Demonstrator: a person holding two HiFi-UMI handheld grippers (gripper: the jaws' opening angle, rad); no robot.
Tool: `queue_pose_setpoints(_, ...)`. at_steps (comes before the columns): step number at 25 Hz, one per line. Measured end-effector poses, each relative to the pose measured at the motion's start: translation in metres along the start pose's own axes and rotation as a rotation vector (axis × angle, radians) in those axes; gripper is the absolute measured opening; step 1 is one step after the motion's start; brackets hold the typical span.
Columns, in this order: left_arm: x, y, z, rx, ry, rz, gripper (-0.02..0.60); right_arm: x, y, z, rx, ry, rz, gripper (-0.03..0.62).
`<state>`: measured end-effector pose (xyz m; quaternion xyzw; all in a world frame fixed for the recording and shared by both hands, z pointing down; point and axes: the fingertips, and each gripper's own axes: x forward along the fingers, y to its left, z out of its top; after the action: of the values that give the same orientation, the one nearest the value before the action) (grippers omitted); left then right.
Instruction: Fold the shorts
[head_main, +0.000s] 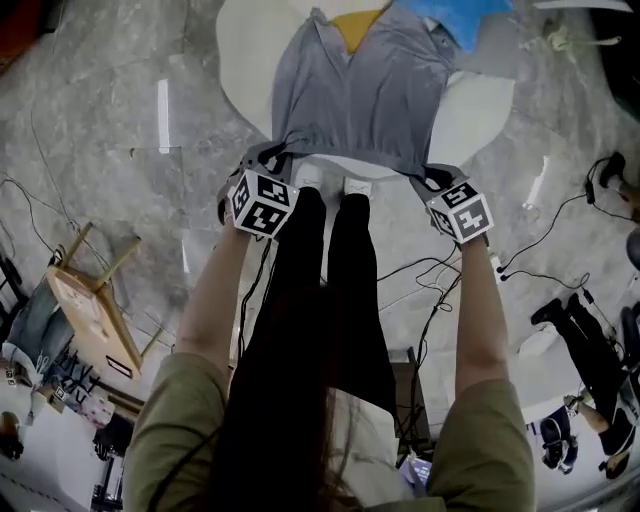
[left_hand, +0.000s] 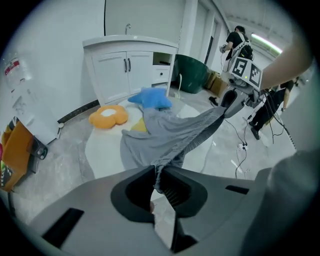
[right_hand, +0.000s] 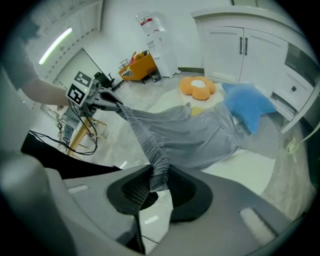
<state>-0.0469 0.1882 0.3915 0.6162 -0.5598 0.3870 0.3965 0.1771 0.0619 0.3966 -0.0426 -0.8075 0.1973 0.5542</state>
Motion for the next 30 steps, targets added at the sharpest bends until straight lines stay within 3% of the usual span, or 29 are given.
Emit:
queue_pose_setpoints(4, -0.058, 0.021, 0.065, 0.032, -0.007, -0.076, 0.04, -0.072, 0.002, 0.055, 0.025, -0.047, 0.089, 0.094)
queue_pose_setpoints(7, -0.094, 0.045, 0.124, 0.113, -0.023, -0.095, 0.038, -0.121, -0.011, 0.104, 0.028, -0.079, 0.097, 0.094)
queue_pose_setpoints(13, -0.117, 0.122, 0.247, 0.285, -0.062, 0.019, 0.04, -0.186, -0.079, 0.226, 0.036, -0.178, 0.057, 0.094)
queue_pose_setpoints(17, -0.117, 0.171, 0.322, 0.283, -0.096, 0.075, 0.04, -0.21, -0.131, 0.299, 0.035, -0.24, -0.015, 0.094)
queue_pose_setpoints(21, -0.149, 0.206, 0.385, 0.328, -0.17, 0.18, 0.04, -0.254, -0.153, 0.361, -0.026, -0.352, -0.083, 0.094)
queue_pose_setpoints(26, -0.204, 0.218, 0.426, 0.371, -0.278, 0.27, 0.04, -0.308, -0.151, 0.404, -0.153, -0.5, -0.158, 0.094)
queue_pose_setpoints(30, -0.209, 0.192, 0.391, 0.385, -0.304, 0.272, 0.04, -0.299, -0.129, 0.378, -0.215, -0.548, -0.17, 0.094)
